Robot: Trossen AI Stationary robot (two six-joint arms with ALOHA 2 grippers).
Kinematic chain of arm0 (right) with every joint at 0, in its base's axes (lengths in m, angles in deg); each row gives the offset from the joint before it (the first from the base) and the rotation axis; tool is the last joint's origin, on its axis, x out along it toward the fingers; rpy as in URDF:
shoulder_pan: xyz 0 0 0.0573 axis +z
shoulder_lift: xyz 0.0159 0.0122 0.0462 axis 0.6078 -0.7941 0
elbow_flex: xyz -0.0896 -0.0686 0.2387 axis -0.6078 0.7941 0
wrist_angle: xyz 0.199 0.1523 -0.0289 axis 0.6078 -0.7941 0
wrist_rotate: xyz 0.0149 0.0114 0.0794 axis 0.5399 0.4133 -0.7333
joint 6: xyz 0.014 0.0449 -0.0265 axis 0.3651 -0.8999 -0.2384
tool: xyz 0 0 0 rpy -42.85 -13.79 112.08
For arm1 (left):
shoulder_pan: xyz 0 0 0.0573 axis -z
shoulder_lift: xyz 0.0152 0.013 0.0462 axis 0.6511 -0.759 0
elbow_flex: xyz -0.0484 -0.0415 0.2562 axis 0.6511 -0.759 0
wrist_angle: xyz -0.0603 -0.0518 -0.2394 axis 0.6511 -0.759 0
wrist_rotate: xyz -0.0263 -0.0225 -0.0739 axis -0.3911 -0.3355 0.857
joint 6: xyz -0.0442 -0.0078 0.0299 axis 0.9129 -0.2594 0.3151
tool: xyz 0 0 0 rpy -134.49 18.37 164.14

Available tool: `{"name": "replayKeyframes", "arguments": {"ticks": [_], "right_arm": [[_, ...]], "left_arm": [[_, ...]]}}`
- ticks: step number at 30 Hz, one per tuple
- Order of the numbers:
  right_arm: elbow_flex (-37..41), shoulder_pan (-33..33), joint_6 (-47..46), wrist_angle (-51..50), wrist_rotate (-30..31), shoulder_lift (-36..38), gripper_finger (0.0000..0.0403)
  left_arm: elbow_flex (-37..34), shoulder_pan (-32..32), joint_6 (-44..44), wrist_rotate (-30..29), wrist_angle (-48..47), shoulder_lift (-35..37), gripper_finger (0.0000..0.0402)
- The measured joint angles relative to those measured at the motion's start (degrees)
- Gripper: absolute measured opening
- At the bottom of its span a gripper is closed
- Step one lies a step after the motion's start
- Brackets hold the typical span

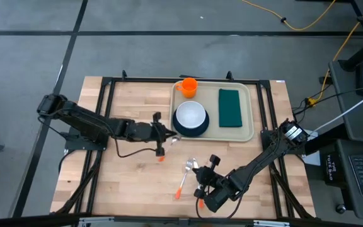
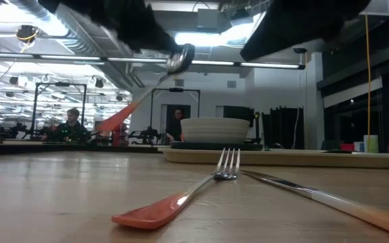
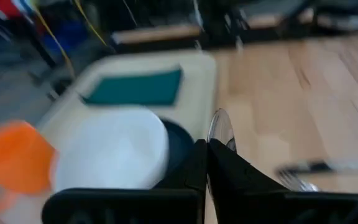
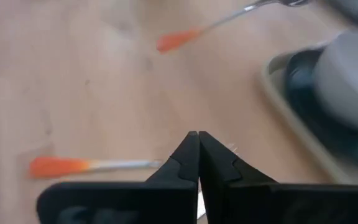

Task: Set up tray
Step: Put the orange spoon on the blue napkin on the serving tray

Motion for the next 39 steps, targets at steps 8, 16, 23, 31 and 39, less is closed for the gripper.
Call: {"name": "replayKeyframes", "arguments": {"ticks": [8,16,23,31,39], "right_arm": [[0.0,-0.7,0.5,0.6,9.8,0.0,0.0004],[0.0,-4.5,1.8,2.6,10.6,0.0,0.0007],[0.0,-6.5,3.6,4.5,28.4,0.0,0.0012],[0.9,-7.1,1.1,4.6,36.4,0.0,0.0018],[2.1,-9.9,1.9,6.1,32.9,0.0,0.0025]], "left_arm": [[0.0,0.0,-8.3,-4.2,5.9,3.9,0.0001],[0.0,0.0,-16.7,-5.4,14.2,3.9,0.0002],[0.0,-0.8,-22.6,-7.4,20.4,3.9,0.0002],[-6.6,-3.0,-29.5,-7.1,37.2,3.9,0.0002],[-11.8,-4.4,-30.0,-7.9,46.5,3.8,0.0002]]}}
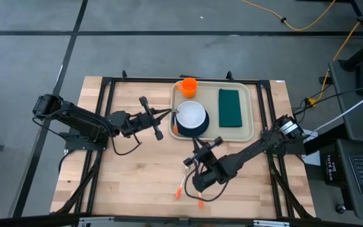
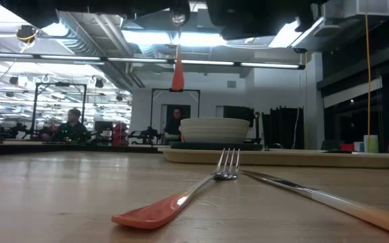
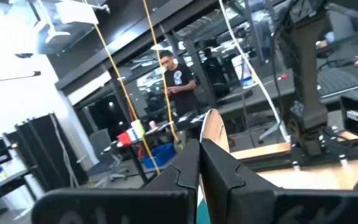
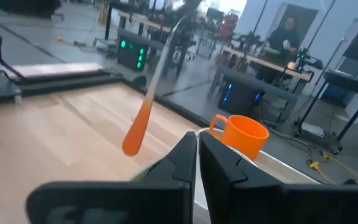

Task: Set up tray
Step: Put the orange spoon on the blue napkin on the serving tray

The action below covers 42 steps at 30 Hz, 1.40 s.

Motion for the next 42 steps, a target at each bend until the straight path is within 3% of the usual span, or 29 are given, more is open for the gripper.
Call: {"name": "replayKeyframes", "arguments": {"ticks": [8,19,30,36,42], "right_arm": [[0.0,-3.1,9.0,6.3,-6.3,0.0,0.0030],[0.0,-3.8,19.9,17.2,-7.7,0.0,0.0044],[0.0,-5.9,32.8,30.2,-10.7,0.0,0.0097],[-0.1,-7.4,33.0,30.9,-10.9,0.0,0.0131],[-0.1,-8.0,35.1,33.4,-11.2,0.0,0.0141]], "left_arm": [[0.0,0.0,-2.1,-0.4,1.0,0.0,0.0002],[0.0,0.0,-3.6,1.1,2.1,0.0,0.0002],[0.0,0.0,-3.4,2.7,3.1,0.0,0.0002],[0.0,0.2,-4.1,4.1,5.4,0.0,0.0002],[0.0,0.1,-4.3,4.8,5.3,0.0,0.0002]]}}
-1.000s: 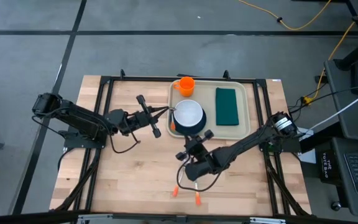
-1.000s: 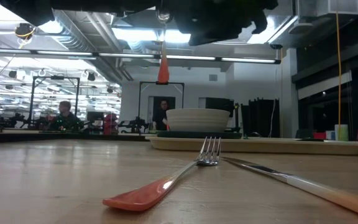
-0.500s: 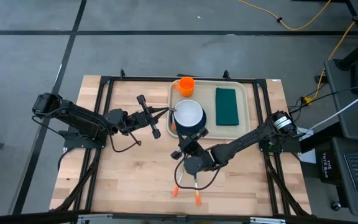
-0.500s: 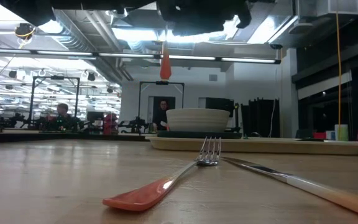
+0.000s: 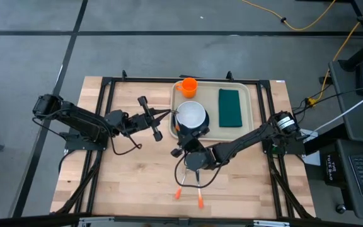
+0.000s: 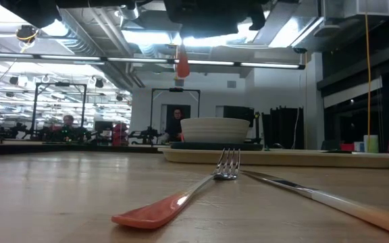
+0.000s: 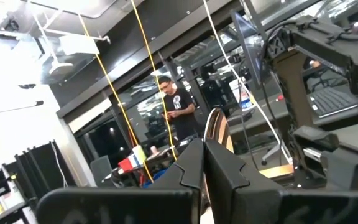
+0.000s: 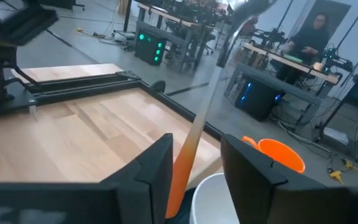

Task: Set up tray
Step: Put the orange spoon on the blue napkin on the serving tray

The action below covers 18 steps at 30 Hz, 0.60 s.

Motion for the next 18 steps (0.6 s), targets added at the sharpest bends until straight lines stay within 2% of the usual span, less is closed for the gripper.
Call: {"name": "replayKeyframes", "arguments": {"ticks": [8,14,18], "right_arm": [[0.0,-0.3,7.4,5.9,-1.4,0.0,0.0141],[0.0,-1.7,8.3,8.3,-1.4,-0.7,0.0141],[0.0,-2.3,10.9,12.2,-1.3,-1.8,0.0141]], "left_arm": [[0.0,0.0,-2.3,0.1,0.4,0.0,0.0002],[-0.6,0.0,-4.5,2.3,6.1,0.0,0.0002],[-1.8,0.0,-5.8,1.5,8.3,0.0,0.0002]]}}
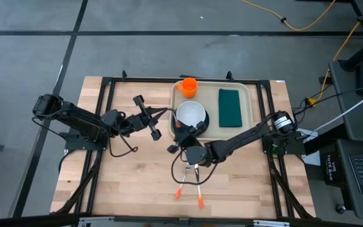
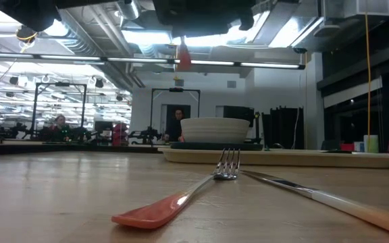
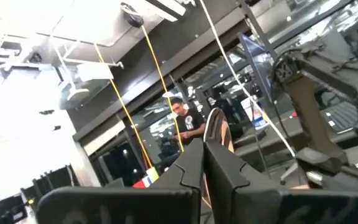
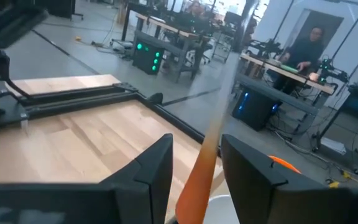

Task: Set up tray
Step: Put the orange spoon on the blue napkin on the serving tray

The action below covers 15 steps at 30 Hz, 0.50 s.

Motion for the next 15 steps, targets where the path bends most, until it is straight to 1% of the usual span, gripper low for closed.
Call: {"name": "replayKeyframes", "arguments": {"ticks": [4,7,13,15], "right_arm": [[0.0,-0.4,2.4,2.0,-0.2,-0.1,0.0141],[0.0,-0.6,6.3,5.1,-0.2,-0.1,0.0141],[0.0,-1.6,6.5,6.3,-0.3,-0.1,0.0141],[0.0,-2.2,6.1,6.4,-1.5,-0.1,0.0141]], "left_arm": [[-0.8,0.0,-0.4,-0.2,0.4,0.0,0.0002],[-0.9,0.0,-1.6,-1.0,1.1,0.0,0.0002],[-0.9,0.0,-2.0,-0.6,1.9,0.0,0.0002],[-0.9,0.0,-2.5,-0.6,1.9,0.0,0.0002]]}}
